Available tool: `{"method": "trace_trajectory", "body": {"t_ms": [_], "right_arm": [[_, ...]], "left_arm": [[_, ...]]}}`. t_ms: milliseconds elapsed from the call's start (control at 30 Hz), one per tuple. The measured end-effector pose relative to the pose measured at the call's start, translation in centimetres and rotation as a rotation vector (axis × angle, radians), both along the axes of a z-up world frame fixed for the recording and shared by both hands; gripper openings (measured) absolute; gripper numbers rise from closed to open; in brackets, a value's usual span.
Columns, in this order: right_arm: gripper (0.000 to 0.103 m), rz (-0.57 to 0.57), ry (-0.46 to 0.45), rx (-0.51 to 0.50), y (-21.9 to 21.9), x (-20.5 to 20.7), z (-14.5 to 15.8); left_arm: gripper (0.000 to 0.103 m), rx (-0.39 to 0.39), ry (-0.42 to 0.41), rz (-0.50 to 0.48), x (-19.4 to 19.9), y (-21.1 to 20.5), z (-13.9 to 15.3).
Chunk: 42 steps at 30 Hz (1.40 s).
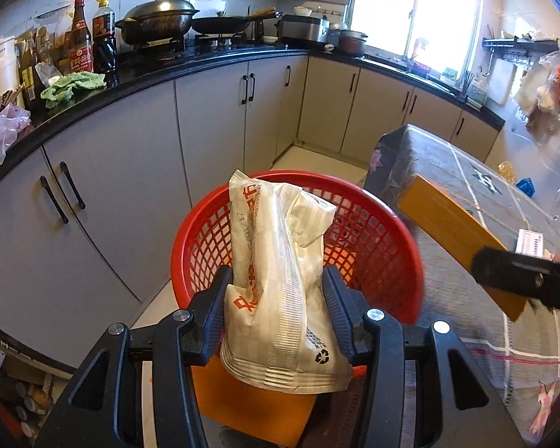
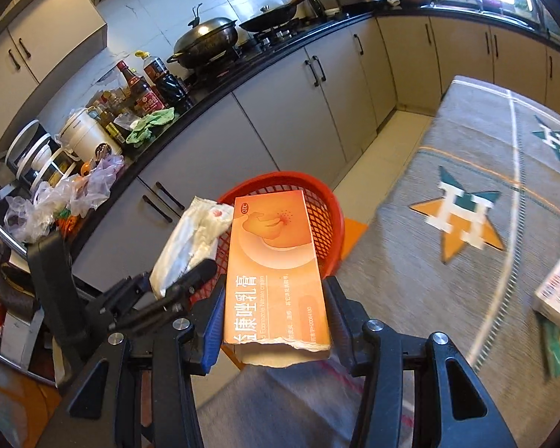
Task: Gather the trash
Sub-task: 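Open both tools to drop the wrapper and orange box into the basket, then return both tools from the basket to the table pile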
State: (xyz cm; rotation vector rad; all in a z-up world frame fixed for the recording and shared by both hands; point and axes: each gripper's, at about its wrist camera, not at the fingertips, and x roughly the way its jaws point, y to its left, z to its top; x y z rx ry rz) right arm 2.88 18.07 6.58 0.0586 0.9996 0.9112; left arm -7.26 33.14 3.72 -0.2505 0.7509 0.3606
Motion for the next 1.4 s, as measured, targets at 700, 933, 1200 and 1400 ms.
{"method": "trace_trajectory", "body": {"t_ms": [700, 933, 1200, 1400], "right_arm": [[0.054, -0.06, -0.046, -0.006, -0.7, 0.6, 0.1], [0.057, -0.105, -0.081, -0.017, -5.1, -1.2, 0.7], [0.062, -0.188, -0.118, -0.025, -11.5, -3.0, 1.2], [0.064, -0.238, -0.113, -0.019, -16.1, -3.7, 1.0]], "left_arm": [[0.059, 0.004, -0.011, 0.009, -0.1, -0.2, 0.2], [0.065, 0.062, -0.051, -0.033, -1.3, -4.5, 2.0], [0.066, 0.097, -0.045, -0.137, -1.4, -10.4, 2.2], [0.066, 0.126, -0.022, -0.222, -0.8, -15.1, 1.8]]}}
